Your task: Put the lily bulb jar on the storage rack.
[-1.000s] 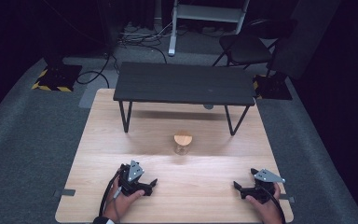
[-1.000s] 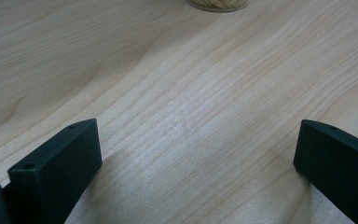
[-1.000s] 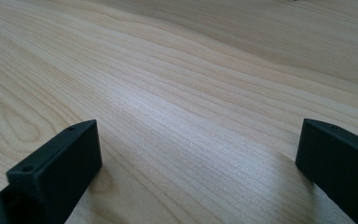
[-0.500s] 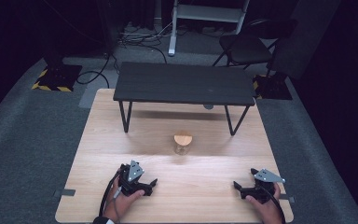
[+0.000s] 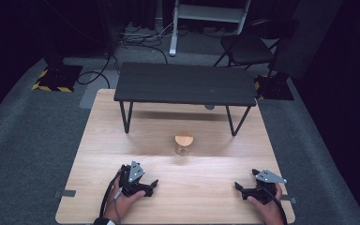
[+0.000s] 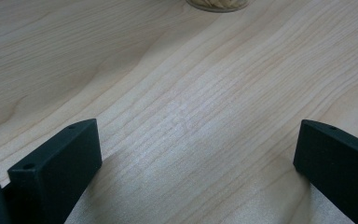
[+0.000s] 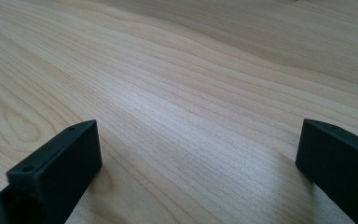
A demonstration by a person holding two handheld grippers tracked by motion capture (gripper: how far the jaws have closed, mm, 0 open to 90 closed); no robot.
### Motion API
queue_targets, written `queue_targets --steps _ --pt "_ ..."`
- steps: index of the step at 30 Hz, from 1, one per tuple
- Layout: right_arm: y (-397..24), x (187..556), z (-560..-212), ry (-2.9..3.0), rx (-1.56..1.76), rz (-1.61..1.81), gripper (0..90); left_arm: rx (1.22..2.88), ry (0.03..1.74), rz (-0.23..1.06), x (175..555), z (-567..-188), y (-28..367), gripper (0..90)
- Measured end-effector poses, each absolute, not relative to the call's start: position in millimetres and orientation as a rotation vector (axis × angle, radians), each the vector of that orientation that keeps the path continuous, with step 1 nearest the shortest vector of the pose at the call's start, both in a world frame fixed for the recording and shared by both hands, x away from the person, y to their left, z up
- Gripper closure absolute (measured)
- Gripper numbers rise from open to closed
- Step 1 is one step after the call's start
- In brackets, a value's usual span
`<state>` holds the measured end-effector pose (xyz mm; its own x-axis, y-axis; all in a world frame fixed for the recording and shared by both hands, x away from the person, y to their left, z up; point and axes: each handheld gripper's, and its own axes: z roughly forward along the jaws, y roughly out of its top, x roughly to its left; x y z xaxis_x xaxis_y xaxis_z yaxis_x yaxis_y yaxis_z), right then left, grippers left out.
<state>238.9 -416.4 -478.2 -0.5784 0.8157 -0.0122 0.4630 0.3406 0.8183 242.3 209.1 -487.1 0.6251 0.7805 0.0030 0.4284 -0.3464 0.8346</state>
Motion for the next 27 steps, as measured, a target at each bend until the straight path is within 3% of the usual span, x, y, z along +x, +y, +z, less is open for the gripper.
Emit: queue_targets --steps 19,25,27 --pt "-417.6 237.0 -479.9 2.177 1.123 1.133 0.0 1.979 0.957 0.518 244.6 -487.3 208.3 0.8" --pt "-417.4 236.8 -480.0 2.176 1.123 1.132 0.0 1.983 1.01 0.486 252.8 -472.9 204.0 9.2" --pt "-417.2 236.4 -479.9 2.175 1.125 1.132 0.0 1.966 0.958 0.525 250.4 -473.0 202.6 6.8"
